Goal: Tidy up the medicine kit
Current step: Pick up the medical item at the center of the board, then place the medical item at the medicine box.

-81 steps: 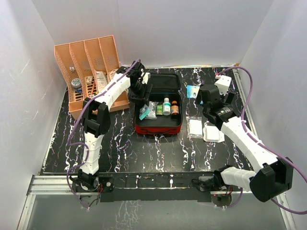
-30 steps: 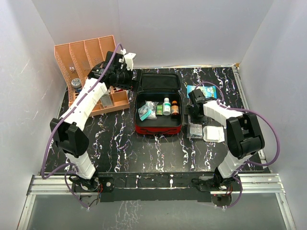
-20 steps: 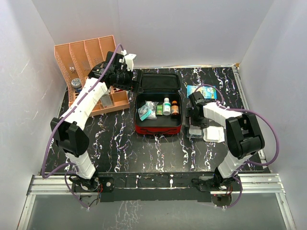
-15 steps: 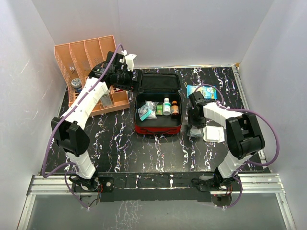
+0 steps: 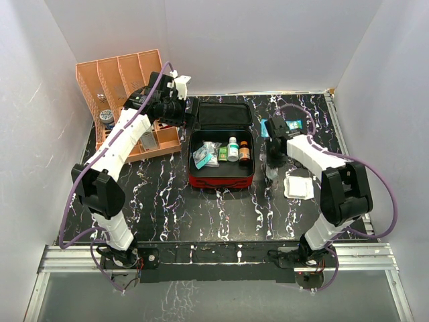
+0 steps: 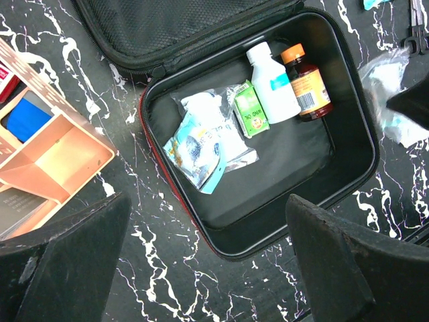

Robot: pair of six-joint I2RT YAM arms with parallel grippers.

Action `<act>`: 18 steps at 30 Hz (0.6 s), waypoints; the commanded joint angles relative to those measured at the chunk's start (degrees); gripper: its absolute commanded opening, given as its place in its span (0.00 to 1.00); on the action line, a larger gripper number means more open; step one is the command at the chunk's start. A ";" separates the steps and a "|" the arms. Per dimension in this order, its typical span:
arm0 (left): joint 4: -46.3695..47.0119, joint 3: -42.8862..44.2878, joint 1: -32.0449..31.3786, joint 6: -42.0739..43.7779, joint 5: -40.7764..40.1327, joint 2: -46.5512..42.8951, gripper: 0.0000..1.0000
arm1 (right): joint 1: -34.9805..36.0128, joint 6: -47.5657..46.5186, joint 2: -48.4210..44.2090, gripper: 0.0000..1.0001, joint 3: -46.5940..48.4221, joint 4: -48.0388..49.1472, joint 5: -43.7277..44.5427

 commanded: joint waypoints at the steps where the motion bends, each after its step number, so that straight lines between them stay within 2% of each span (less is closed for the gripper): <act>1: -0.31 -0.21 0.13 -0.76 -0.17 -1.51 0.99 | -0.23 0.45 -4.60 0.00 12.41 -2.94 2.77; 7: 0.05 -0.54 0.09 -0.60 0.05 -1.77 0.99 | -0.24 -3.09 -1.65 0.00 25.46 -5.24 -1.64; 14: -0.21 -0.74 0.13 0.05 -1.42 -2.18 0.99 | 1.26 -16.61 5.05 0.00 31.64 -5.13 -14.67; 18: -0.13 -2.32 0.31 0.08 -2.16 -3.26 0.99 | 3.58 -25.17 5.27 0.00 32.32 -3.13 -20.86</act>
